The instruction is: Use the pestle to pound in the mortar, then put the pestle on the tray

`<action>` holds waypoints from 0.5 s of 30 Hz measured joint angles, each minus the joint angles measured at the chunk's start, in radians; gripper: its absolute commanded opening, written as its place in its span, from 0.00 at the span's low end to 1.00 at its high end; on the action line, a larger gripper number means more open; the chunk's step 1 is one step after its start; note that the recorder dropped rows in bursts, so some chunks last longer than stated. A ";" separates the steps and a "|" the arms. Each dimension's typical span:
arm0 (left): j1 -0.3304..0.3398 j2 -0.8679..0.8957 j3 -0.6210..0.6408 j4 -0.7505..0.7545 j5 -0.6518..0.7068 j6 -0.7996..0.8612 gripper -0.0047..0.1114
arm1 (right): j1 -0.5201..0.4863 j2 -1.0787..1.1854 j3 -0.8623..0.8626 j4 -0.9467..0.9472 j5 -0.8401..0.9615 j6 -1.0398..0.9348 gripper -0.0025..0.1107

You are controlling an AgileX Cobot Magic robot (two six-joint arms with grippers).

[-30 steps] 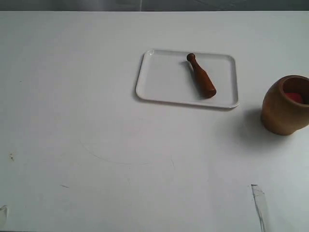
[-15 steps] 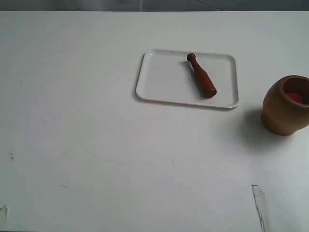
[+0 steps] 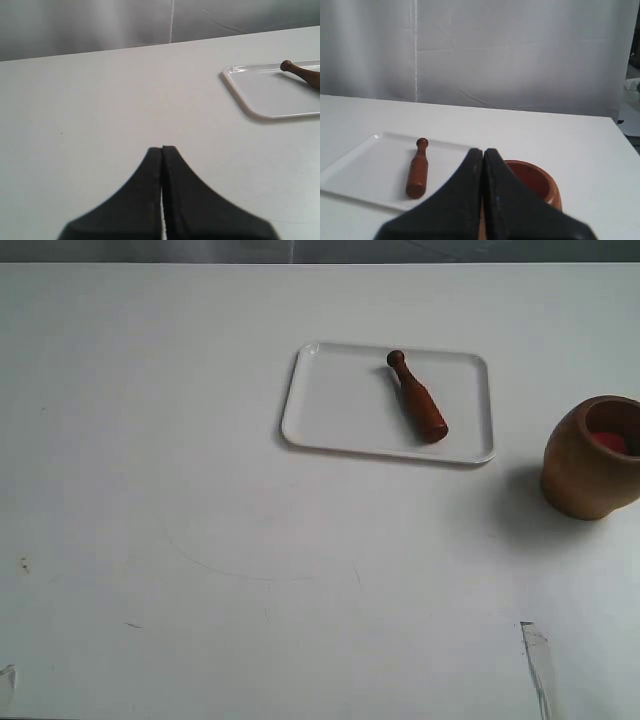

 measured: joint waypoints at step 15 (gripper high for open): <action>0.000 0.000 0.000 0.000 0.000 0.000 0.04 | 0.000 0.000 0.000 -0.256 0.000 0.154 0.02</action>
